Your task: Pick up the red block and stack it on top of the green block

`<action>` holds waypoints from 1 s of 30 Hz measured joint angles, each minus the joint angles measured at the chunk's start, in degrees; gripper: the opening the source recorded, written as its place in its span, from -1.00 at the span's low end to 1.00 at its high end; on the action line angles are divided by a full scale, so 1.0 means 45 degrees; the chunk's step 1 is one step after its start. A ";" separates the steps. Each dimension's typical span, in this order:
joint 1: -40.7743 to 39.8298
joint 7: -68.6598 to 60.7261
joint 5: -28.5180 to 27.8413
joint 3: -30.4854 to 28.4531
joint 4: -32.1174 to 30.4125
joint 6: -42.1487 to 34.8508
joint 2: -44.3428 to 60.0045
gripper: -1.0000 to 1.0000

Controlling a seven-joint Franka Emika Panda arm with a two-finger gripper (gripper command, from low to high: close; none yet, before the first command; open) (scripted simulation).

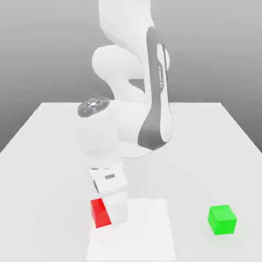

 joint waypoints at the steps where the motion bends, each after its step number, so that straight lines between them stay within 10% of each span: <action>1: 0.0083 0.0084 -0.0117 -0.0107 -0.0005 0.0095 0.0069 0.00; 6: 0.0765 0.0622 -0.0852 -0.0942 -0.0043 0.0577 0.0354 0.00; 7: 0.0877 0.0709 -0.0970 -0.1079 -0.0050 0.0641 0.0385 -1.00; 30: -0.0014 -0.0365 0.0535 0.0110 -0.0018 -0.0772 -0.0732 -1.00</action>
